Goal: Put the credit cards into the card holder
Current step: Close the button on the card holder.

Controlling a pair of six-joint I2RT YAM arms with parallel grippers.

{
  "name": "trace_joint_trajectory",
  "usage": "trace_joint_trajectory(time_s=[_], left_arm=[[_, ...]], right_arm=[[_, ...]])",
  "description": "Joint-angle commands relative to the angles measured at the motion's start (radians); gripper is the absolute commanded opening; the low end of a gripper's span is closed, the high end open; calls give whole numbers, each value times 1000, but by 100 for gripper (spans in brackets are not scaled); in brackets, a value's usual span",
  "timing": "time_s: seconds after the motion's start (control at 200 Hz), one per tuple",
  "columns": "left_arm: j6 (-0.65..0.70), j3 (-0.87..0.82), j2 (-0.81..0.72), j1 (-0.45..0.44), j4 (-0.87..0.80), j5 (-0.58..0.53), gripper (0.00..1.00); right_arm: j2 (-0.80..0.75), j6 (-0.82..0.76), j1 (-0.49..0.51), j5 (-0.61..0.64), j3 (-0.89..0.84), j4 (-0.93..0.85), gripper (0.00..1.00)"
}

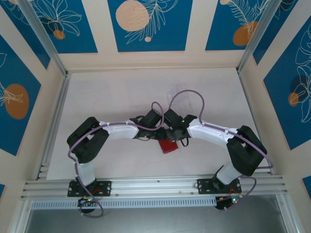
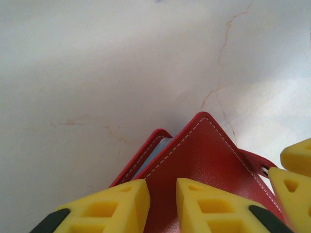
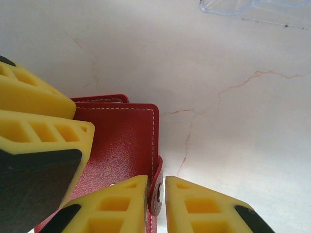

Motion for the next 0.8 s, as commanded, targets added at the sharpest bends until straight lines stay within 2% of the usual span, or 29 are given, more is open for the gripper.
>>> trace_joint_trajectory(time_s=[0.0, 0.61, 0.795], left_arm=[[2, -31, 65, -27, -63, -11, 25], [1, -25, 76, -27, -64, -7, 25], [1, -24, 74, -27, -64, -8, 25]], right_arm=[[42, -9, 21, 16, 20, -11, 20], [76, -29, 21, -5, 23, -9, 20], [78, -31, 19, -3, 21, -12, 15]])
